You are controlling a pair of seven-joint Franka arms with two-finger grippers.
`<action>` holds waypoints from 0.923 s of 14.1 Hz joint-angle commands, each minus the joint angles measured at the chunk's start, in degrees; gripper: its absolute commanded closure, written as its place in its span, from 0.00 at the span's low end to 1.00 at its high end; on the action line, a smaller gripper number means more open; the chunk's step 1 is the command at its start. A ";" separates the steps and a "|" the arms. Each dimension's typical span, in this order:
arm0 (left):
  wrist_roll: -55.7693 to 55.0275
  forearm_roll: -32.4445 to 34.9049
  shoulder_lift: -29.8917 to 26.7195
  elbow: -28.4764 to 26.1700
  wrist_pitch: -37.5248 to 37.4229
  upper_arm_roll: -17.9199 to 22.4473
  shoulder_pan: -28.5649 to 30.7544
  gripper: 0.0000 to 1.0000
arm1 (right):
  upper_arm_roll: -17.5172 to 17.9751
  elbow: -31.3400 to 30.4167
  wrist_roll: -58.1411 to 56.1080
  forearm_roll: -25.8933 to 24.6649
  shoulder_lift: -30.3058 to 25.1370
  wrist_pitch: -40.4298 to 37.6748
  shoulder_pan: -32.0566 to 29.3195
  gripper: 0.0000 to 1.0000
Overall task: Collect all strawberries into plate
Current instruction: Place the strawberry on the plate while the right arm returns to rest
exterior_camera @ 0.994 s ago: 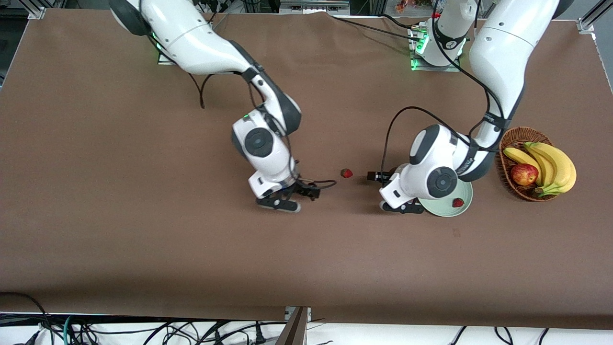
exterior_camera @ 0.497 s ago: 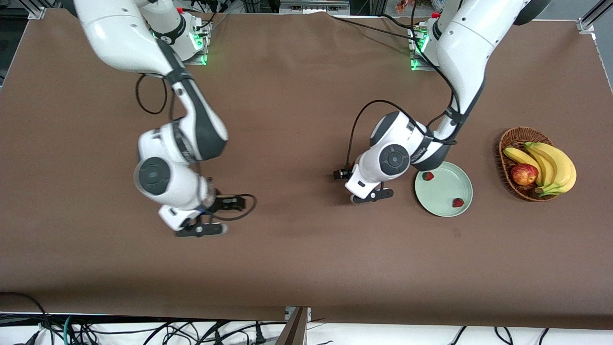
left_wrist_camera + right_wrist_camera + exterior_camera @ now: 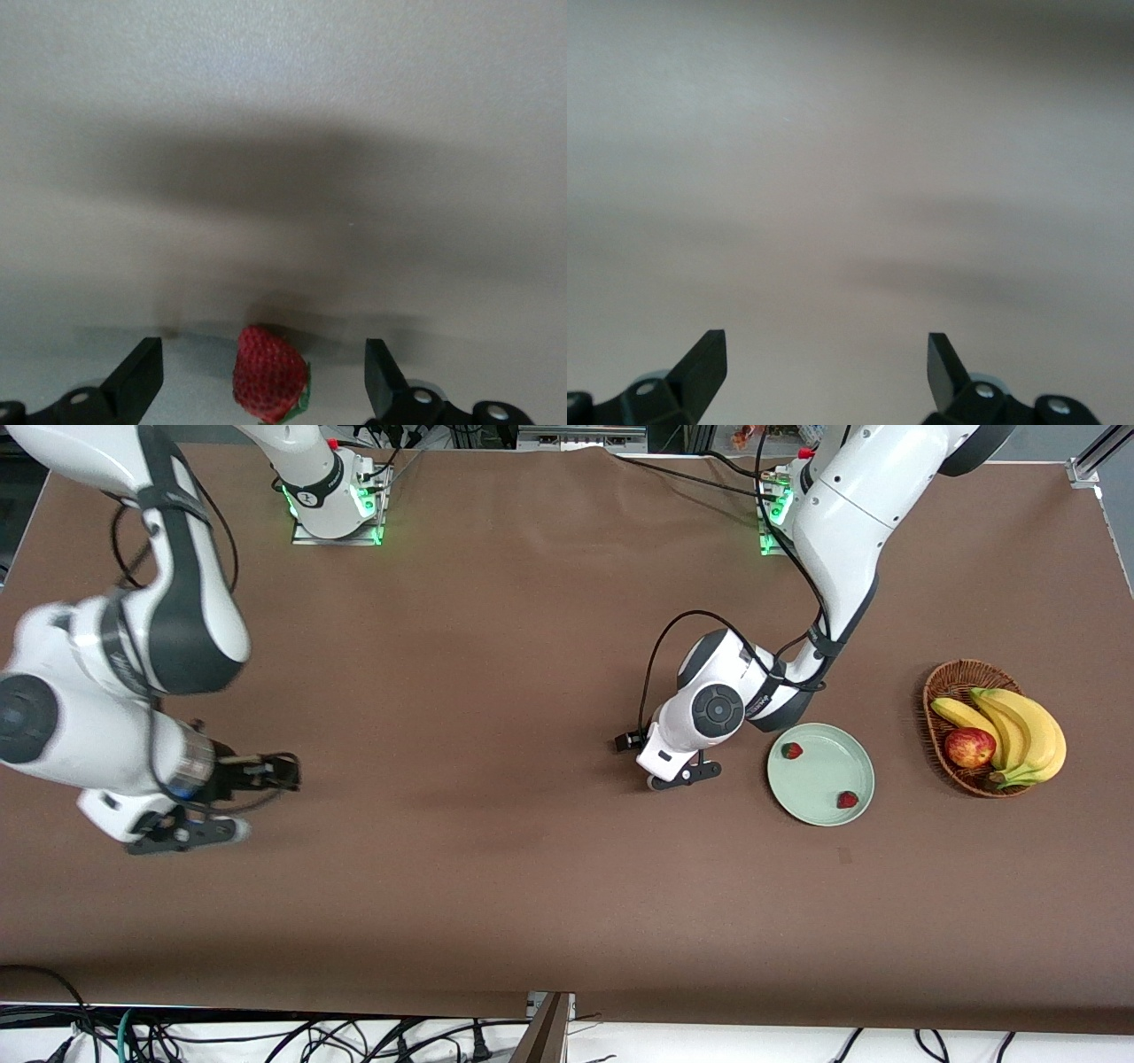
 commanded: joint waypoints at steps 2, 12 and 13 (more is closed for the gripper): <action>-1.05 0.95 -1.17 -1.22 0.76 0.24 -0.77 0.59 | 0.43 -8.68 -0.89 -0.58 -11.76 -5.06 -2.93 0.00; 3.75 1.56 -7.31 -0.08 -7.74 0.24 4.40 0.96 | -0.18 -18.55 -1.50 -3.13 -28.04 -11.48 -3.46 0.00; 7.79 1.91 -8.45 -0.08 -9.51 0.15 6.42 0.95 | -1.49 -18.64 -2.28 -3.04 -27.61 -11.40 -3.46 0.00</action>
